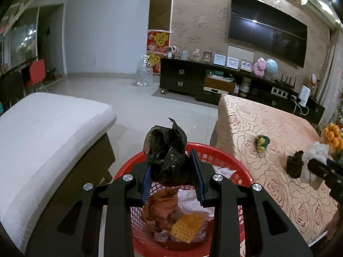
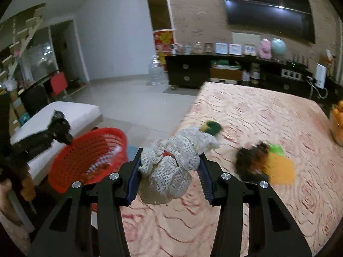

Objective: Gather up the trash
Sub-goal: 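Carry the black bag and white net over the wastebasket and release both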

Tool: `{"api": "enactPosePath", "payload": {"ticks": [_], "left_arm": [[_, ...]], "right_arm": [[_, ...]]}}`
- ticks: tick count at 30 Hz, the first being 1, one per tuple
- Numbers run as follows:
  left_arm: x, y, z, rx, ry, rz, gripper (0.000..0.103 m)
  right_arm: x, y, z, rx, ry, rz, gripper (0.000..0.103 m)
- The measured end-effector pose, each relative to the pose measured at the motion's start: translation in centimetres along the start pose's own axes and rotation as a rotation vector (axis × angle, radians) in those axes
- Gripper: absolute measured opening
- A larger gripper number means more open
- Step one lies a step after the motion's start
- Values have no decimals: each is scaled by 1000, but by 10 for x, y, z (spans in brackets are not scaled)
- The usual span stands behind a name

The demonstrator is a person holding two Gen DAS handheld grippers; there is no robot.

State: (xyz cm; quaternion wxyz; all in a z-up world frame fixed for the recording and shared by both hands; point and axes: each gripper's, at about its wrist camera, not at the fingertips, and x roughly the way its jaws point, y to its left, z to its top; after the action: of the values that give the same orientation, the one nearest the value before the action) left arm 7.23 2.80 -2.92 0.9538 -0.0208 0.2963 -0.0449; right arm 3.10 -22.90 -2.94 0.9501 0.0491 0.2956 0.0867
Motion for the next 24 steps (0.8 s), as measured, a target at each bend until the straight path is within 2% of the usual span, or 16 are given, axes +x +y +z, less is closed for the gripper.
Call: {"api": "enactPosePath", "payload": {"ticks": [8,19,22,24], "left_arm": [[14,9,-8,-2,47,9,31],[28,14,-12,-2,103,31,32],[29,14,-13,1,108,29,39],[28,14,-13,0,106,28,50]], "right_arm": [[26,43,19,-45,27,113,46],[61,77,28,-55,100,208,49],[64,82,31,-52,105,228,55],[64,85,32,-53,105,238,61]]}}
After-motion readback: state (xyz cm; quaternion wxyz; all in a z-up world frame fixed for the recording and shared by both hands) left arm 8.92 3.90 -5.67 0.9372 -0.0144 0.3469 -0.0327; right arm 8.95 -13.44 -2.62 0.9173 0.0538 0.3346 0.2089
